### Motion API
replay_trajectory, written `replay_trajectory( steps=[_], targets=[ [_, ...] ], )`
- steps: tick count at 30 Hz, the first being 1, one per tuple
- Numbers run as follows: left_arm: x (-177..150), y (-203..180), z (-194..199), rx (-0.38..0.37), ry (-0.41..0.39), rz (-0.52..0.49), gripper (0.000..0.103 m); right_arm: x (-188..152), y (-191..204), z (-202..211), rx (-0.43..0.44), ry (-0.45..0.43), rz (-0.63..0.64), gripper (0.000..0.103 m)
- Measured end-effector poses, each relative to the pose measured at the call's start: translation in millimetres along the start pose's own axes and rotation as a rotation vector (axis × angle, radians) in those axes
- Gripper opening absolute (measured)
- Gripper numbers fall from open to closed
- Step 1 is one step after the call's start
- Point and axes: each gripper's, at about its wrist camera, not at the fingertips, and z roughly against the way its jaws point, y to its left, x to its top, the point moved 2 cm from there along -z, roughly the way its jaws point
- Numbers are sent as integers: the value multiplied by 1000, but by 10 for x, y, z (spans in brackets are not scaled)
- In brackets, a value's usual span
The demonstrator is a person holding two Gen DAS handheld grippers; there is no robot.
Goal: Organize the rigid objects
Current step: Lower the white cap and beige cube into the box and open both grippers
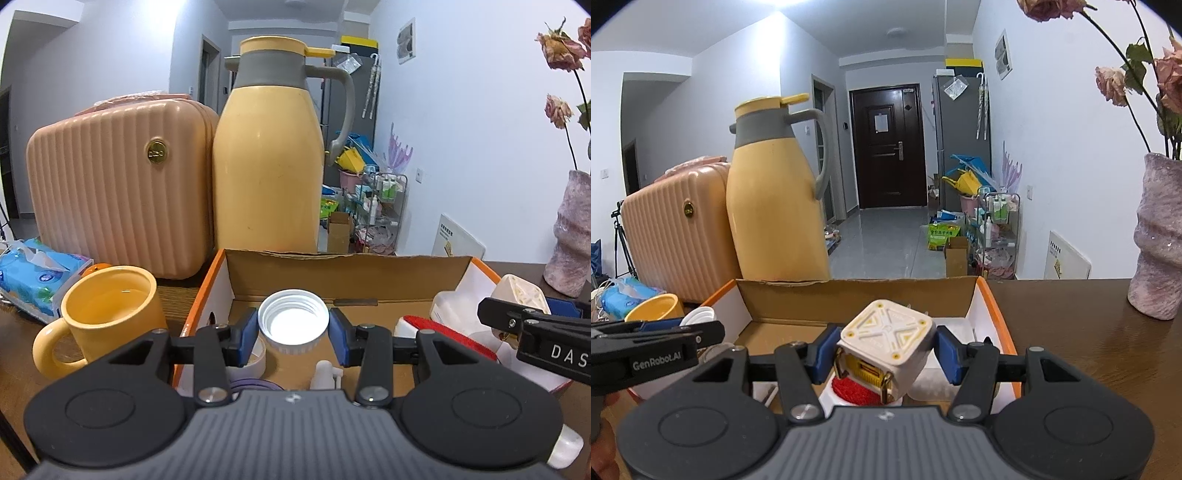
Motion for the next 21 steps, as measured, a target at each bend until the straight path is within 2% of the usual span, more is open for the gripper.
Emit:
replay_trajectory(
  steps=[2,3,4,5,6,7,10,21],
  targets=[
    [-9,-5,-13,-1,7,-5,65,19,-7,18,2,-10,-4,54],
    [-13,0,-10,0,6,-2,72,26,-13,34,2,-15,-8,57],
    [-9,14,-8,4,1,0,82,36,-21,41,4,-15,-9,63],
    [-7,25,8,12,-8,5,88,38,-24,52,4,-19,-10,66],
    [-4,37,22,16,-16,11,92,38,-24,60,0,-24,-12,75],
    [1,51,37,20,-24,17,102,40,-28,66,-8,-30,-15,85],
    [15,91,57,45,-42,34,103,47,-38,83,-24,-41,-18,98],
    [22,131,62,65,-42,42,103,48,-25,161,-50,-60,-4,100]
  ],
)
